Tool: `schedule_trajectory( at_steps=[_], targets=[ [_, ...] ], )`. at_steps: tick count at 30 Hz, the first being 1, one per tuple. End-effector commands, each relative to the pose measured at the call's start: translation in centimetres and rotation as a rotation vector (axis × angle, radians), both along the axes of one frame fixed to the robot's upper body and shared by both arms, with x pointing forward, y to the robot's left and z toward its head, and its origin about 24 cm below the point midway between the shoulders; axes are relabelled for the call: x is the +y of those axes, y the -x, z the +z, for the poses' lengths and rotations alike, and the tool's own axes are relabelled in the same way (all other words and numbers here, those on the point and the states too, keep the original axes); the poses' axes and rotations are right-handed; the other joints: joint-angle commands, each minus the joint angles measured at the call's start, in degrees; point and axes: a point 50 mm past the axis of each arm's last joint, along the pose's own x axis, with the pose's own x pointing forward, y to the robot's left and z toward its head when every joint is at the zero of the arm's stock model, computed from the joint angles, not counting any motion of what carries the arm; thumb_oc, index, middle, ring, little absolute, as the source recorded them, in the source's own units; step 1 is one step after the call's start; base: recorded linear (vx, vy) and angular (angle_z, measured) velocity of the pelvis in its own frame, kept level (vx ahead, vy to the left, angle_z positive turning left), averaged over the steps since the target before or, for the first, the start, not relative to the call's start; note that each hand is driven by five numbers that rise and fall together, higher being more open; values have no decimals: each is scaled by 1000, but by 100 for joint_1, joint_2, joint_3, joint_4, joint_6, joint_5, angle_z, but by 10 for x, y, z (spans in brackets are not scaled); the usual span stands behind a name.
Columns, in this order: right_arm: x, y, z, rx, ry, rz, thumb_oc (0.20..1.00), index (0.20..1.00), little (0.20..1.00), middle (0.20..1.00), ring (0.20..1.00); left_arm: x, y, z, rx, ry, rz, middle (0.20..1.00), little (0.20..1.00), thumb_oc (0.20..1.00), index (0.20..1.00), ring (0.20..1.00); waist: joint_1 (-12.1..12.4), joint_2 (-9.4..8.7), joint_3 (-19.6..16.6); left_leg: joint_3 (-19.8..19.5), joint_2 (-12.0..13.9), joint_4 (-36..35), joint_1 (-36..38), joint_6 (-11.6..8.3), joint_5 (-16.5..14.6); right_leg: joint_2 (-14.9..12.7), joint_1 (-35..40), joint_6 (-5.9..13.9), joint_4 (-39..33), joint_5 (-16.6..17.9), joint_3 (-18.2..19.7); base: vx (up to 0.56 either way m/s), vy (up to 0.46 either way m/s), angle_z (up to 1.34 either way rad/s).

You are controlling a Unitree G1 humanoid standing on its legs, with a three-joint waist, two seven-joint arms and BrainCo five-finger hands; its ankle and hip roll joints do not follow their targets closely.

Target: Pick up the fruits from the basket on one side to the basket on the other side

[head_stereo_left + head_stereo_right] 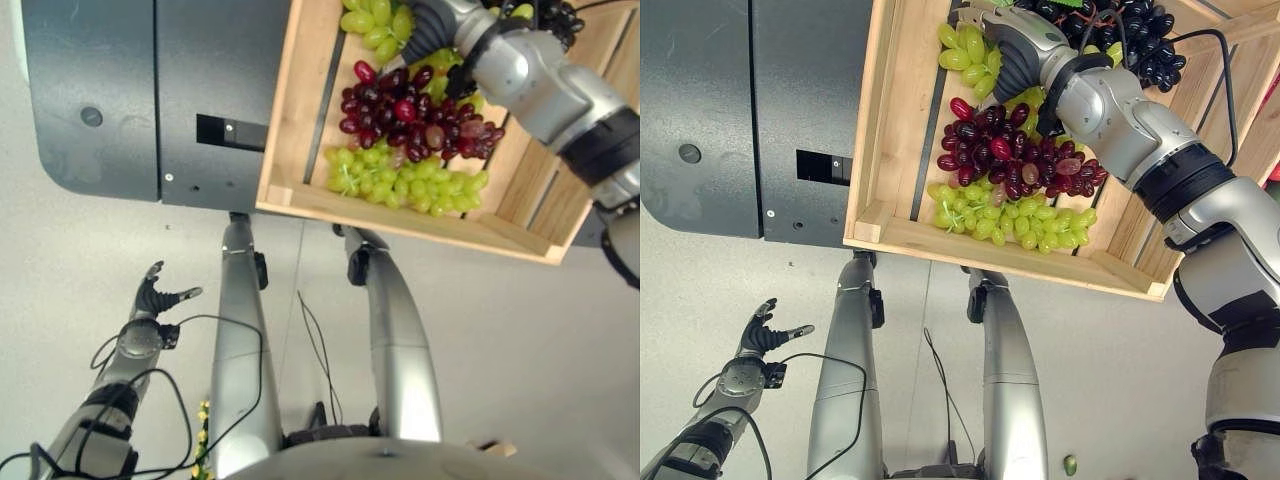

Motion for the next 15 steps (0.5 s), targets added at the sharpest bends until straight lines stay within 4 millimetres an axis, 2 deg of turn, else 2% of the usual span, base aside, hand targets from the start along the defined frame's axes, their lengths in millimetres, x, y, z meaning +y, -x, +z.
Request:
schedule_trajectory(
  at_steps=[1, 4, 5, 6, 7, 9, 11, 15],
  targets=[
    [-55, -11, -49, 131, 122, -218, 1000, 1000, 1000, 1000, 1000, 4, 17, -8, 7, 17, 58, 1000, 1000, 1000, 1000, 1000, -107, 287, 123, -120, -7, 301, -91, 170, -246, -31, 307, 457, 111, -413, 301, 0, 0, 0],
    [-68, -9, -57, 152, 143, -257, 1000, 1000, 1000, 1000, 1000, 5, 17, -7, -1, 18, 63, 1000, 1000, 1000, 1000, 1000, -123, 270, 123, -118, -13, 226, -66, 159, -211, -38, 341, 473, 51, -392, 294, -4, -8, 3],
    [-81, -8, -60, 155, 166, -313, 1000, 1000, 1000, 1000, 1000, 6, 17, -6, -3, 17, 65, 1000, 1000, 1000, 1000, 1000, -134, 255, 123, -114, -16, 199, -55, 161, -197, -40, 349, 476, 41, -381, 286, -6, -14, 6],
    [-82, -8, -60, 155, 166, -313, 1000, 1000, 1000, 1000, 1000, 6, 17, -6, -3, 17, 65, 1000, 1000, 1000, 1000, 1000, -133, 254, 123, -114, -17, 199, -54, 161, -196, -40, 350, 476, 40, -381, 286, -7, -6, 8],
    [-93, -8, -60, 143, 166, -360, 1000, 1000, 1000, 1000, 1000, 6, 18, -7, -4, 21, 70, 1000, 1000, 1000, 1000, 1000, -143, 254, 123, -118, -20, 172, -51, 159, -185, -45, 348, 481, 23, -367, 288, -3, 0, 5],
    [-97, -8, -60, 142, 165, -378, 1000, 1000, 1000, 1000, 1000, 6, 19, -7, -1, 21, 73, 1000, 1000, 1000, 1000, 1000, -146, 250, 123, -117, -21, 167, -47, 159, -182, -42, 347, 481, 17, -363, 289, -5, 0, 5],
    [-117, -8, -64, 159, 130, -452, 1000, 1000, 1000, 1000, 1000, 7, 21, -9, 7, 22, 80, 1000, 1000, 1000, 1000, 1000, -161, 240, 123, -102, -18, 160, -42, 162, -172, -37, 346, 487, -13, -341, 288, -4, 2, 2],
    [-128, -7, -71, 183, 123, -489, 1000, 1000, 1000, 1000, 1000, 8, 21, -9, 7, 22, 84, 1000, 1000, 1000, 1000, 1000, -179, 227, 123, -93, -6, 138, -31, 159, -159, -33, 371, 494, -54, -318, 291, -2, 2, 1]
  ],
)
